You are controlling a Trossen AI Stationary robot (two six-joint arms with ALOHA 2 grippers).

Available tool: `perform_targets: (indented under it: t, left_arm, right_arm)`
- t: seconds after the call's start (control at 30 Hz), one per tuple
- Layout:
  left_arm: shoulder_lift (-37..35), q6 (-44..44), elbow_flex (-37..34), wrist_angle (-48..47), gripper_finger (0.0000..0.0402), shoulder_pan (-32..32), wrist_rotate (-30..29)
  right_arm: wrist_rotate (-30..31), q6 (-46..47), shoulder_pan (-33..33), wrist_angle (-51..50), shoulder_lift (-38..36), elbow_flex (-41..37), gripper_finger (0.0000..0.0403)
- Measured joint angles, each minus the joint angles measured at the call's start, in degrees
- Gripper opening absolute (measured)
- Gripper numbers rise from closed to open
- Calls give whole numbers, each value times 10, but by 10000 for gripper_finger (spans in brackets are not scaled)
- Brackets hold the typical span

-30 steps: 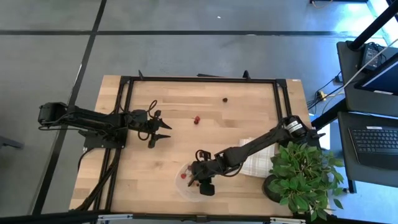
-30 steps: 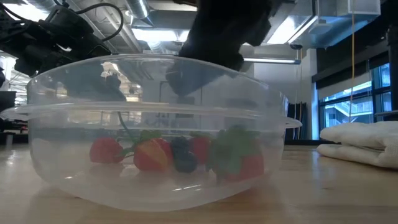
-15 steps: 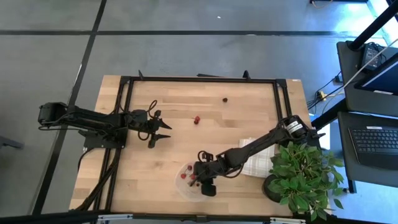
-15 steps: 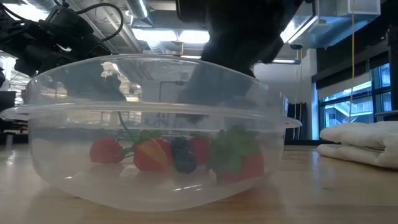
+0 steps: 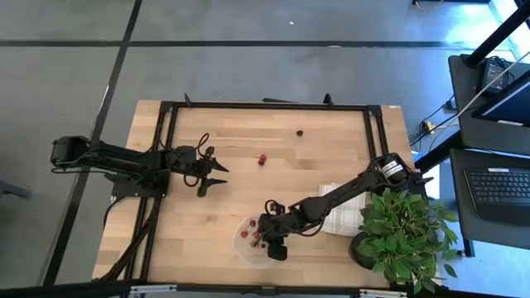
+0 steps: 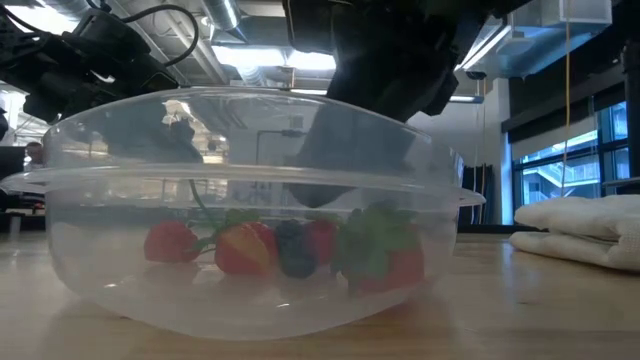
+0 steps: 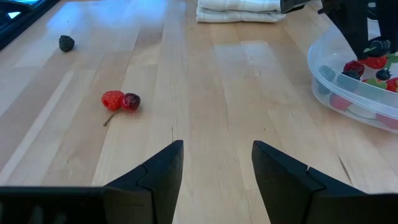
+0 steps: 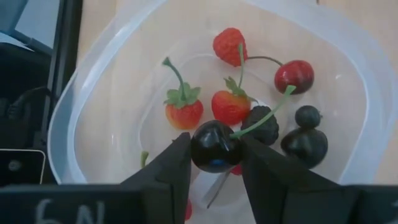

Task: Pick and placing Produce into tupperware
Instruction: Put the black cherry in the bottom transparent bin, then put the blackberry in the bottom transparent bin

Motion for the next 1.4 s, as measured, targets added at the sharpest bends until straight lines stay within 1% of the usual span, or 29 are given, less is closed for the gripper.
perform_targets:
  t: [0.47, 0.67, 0.77, 0.9, 1.0, 1.17, 1.3, 1.4]
  left_arm:
    - [0, 0, 0, 0, 185, 0, 0]
    - [0, 0, 0, 0, 185, 0, 0]
    - [0, 0, 0, 0, 185, 0, 0]
    - [0, 0, 0, 0, 185, 0, 0]
    - [0, 0, 0, 0, 185, 0, 0]
    - [0, 0, 0, 0, 185, 0, 0]
    - [0, 0, 0, 0, 185, 0, 0]
    - [0, 0, 0, 0, 185, 0, 0]
  right_arm:
    - [1, 0, 0, 2, 0, 0, 168]
    - [1, 1, 0, 1, 0, 0, 195]
    - [-1, 28, -1, 2, 0, 0, 212]
    - [-35, 53, -11, 2, 0, 1, 238]
    - [-63, 61, -21, 2, 0, 1, 251]
    - [-104, 59, -35, 2, 0, 13, 254]
    - [-108, 30, -42, -1, 0, 39, 255]
    - [-110, 28, -52, -17, 0, 71, 255]
